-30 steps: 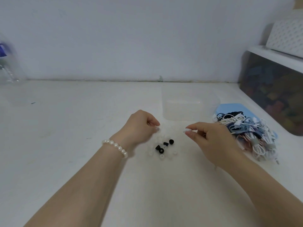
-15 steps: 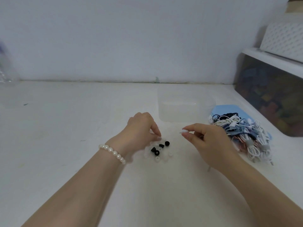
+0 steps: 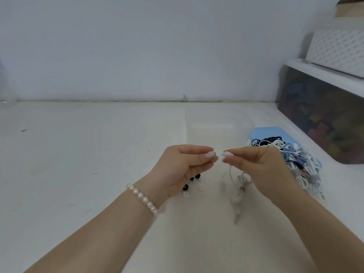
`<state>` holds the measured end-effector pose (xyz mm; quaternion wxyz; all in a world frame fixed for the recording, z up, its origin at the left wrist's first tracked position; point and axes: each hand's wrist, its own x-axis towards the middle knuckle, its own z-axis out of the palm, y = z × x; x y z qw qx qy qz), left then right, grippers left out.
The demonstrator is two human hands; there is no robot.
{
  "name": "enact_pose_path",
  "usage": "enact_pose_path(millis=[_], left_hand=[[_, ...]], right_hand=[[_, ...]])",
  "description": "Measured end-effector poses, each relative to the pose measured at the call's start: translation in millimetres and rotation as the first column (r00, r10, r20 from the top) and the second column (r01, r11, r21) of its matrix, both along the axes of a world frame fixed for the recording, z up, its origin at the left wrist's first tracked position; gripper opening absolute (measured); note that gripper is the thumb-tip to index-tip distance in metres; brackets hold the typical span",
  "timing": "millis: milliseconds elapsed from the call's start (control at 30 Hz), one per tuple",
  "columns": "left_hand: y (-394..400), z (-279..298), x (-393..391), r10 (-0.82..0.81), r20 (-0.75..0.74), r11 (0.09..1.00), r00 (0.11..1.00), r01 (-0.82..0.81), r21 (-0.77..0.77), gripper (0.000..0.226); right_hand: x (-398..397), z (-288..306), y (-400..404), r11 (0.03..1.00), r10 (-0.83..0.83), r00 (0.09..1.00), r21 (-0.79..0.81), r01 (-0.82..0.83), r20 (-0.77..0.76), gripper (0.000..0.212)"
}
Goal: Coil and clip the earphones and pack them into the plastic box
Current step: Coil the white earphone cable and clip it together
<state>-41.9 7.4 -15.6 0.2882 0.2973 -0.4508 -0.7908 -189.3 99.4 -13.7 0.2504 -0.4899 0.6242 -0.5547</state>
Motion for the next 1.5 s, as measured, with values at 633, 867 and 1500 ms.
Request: enact_pose_path(millis=[633, 867, 1500], left_hand=[[10, -6, -4, 0.011, 0.039, 1.000, 0.999, -0.011, 0.015, 0.005], [11, -5, -4, 0.003, 0.018, 1.000, 1.000, -0.002, -0.014, 0.007], [13, -4, -4, 0.028, -0.011, 0.999, 1.000, -0.028, -0.029, 0.008]], right_hand=[[6, 3, 4, 0.994, 0.111, 0.980, 0.022, -0.109, -0.168, 0.023], [6, 4, 3, 0.996, 0.080, 0.978, 0.044, -0.073, -0.194, 0.022], [5, 5, 4, 0.998, 0.041, 0.978, 0.063, -0.029, -0.205, 0.021]])
